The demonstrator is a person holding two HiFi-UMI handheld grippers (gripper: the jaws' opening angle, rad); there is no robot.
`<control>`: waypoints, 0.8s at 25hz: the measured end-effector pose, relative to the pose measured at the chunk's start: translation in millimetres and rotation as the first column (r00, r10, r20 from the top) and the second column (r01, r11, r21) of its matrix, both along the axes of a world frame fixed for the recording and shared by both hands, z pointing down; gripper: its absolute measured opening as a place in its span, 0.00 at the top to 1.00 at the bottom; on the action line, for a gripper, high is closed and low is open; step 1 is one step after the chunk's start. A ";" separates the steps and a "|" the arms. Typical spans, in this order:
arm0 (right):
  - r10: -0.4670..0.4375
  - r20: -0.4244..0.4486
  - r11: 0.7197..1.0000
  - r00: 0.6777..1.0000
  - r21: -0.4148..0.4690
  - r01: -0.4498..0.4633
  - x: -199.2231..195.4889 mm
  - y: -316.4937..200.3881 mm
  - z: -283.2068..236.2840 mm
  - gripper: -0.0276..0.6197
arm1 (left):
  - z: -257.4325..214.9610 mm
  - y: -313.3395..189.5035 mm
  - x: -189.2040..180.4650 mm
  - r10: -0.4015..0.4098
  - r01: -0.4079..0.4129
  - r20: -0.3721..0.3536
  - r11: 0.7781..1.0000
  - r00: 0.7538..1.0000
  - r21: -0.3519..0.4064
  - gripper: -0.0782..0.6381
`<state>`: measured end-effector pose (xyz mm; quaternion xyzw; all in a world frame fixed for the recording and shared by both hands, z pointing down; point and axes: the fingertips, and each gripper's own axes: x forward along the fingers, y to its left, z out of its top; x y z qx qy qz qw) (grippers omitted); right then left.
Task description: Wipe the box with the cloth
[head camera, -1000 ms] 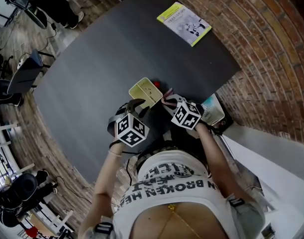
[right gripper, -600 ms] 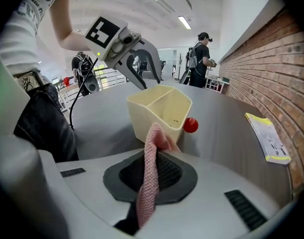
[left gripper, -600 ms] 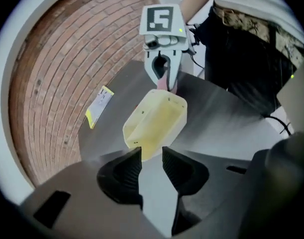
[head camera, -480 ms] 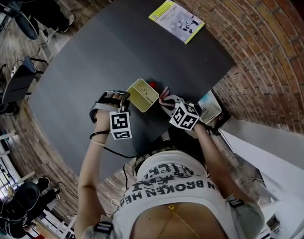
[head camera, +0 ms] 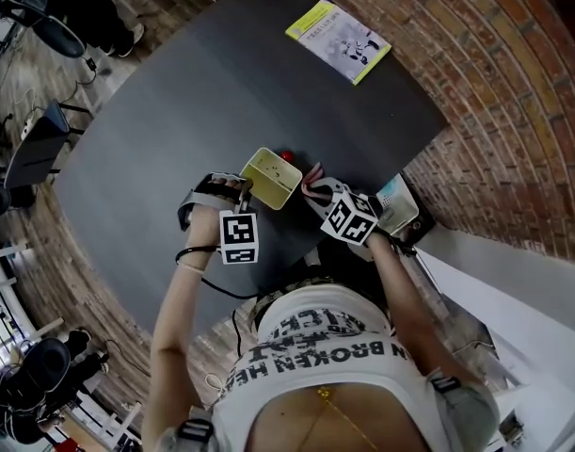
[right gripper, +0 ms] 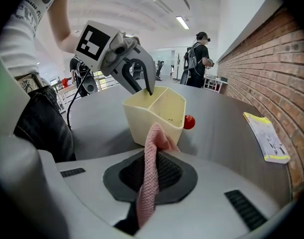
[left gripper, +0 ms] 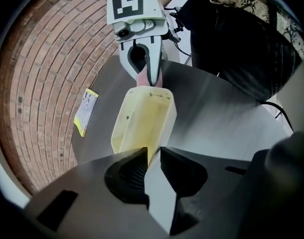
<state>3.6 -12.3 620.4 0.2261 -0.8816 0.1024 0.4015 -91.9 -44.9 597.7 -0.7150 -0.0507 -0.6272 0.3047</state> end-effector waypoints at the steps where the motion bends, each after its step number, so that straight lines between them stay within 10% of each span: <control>1: 0.001 0.001 1.000 1.000 0.000 -0.001 0.5 -0.7 -0.7 0.93 | -0.7 3.6 0.4 -0.002 0.002 0.004 1.000 1.000 -0.007 0.78; 12: -0.015 0.015 1.000 1.000 0.020 0.015 15.8 -18.7 -5.5 0.93 | -4.5 39.1 22.8 -0.205 0.188 -0.091 0.968 0.975 -0.167 0.84; 17: -0.023 0.061 0.999 0.998 0.032 0.021 20.5 -24.9 -14.1 0.93 | -6.6 52.2 32.8 -0.359 0.309 -0.144 0.908 0.922 -0.283 0.85; 20: -0.046 0.083 0.999 0.996 0.033 0.043 21.6 -32.1 -17.5 0.93 | -5.1 60.2 38.8 -0.485 0.399 -0.156 0.832 0.861 -0.385 0.86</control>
